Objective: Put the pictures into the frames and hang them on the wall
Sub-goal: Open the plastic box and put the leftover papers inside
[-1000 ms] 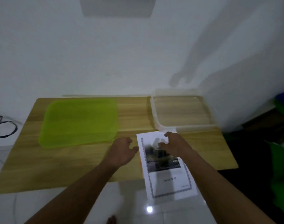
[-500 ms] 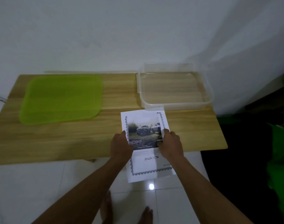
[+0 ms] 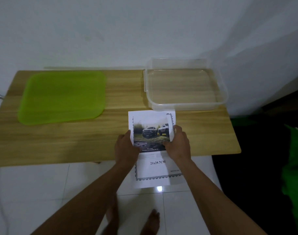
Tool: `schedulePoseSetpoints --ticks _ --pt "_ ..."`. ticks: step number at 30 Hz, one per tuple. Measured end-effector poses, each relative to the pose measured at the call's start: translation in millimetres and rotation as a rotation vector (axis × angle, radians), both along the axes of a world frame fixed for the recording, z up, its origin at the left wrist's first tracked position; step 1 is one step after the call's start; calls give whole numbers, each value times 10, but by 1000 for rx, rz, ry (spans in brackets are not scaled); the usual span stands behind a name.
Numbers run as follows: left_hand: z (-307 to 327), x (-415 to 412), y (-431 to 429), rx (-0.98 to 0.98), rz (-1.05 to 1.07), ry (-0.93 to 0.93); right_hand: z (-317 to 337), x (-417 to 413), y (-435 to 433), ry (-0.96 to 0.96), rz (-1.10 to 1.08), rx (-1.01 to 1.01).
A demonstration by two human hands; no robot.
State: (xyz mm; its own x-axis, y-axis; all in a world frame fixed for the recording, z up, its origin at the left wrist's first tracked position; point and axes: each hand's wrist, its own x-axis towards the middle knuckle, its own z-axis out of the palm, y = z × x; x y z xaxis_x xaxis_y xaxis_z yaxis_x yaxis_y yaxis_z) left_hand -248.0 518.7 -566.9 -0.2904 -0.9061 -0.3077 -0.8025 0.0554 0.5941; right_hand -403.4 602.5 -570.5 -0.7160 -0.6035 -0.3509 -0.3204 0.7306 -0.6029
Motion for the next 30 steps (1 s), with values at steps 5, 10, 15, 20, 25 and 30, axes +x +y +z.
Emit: schedulePoseSetpoints --ticks 5,10,15,20,25,30 --pt "-22 28 -5 -26 -35 -19 15 42 -46 -81 -82 -18" --pt "-43 94 -29 -52 -94 -73 11 173 -96 -9 -66 0" --pt "-43 206 -60 -79 -162 -92 31 169 -102 -106 -102 -14" --pt "-98 248 -83 -90 -188 -79 36 331 -165 -30 -52 3" --pt "-169 329 -119 -170 -292 -149 5 354 -139 16 -36 6" --pt "-214 408 -154 -203 -362 -158 45 293 -172 -147 -116 -51"
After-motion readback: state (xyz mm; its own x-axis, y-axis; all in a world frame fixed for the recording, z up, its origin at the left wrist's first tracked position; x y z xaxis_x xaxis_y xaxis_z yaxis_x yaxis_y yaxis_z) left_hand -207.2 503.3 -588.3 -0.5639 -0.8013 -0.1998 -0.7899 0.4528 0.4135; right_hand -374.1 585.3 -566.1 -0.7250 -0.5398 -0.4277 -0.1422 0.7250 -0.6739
